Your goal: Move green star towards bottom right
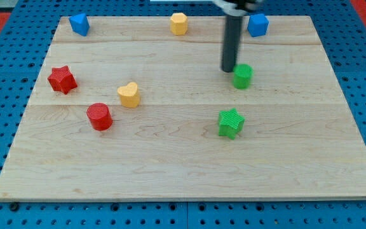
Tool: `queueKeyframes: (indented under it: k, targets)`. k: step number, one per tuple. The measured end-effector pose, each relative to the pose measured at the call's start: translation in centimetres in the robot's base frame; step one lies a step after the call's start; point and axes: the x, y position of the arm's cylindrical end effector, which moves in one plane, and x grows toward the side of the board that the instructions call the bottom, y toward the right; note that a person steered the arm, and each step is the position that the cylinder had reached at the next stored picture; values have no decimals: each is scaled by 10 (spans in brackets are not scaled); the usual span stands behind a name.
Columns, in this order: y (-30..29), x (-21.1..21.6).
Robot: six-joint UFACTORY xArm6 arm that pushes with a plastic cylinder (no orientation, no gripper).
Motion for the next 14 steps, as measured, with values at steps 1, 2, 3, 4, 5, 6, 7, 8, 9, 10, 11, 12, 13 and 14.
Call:
queueKeyframes:
  k: [1, 2, 3, 4, 5, 6, 7, 8, 9, 10, 11, 12, 13, 14]
  targets:
    - [36, 19]
    - [-3, 24]
    - [-1, 37]
    - [-1, 37]
    - [-8, 37]
    - [-8, 37]
    - [-9, 46]
    - [-24, 66]
    - [-58, 94]
    - [-40, 121]
    - [2, 147]
    - [22, 174]
    - [-44, 134]
    - [-86, 179]
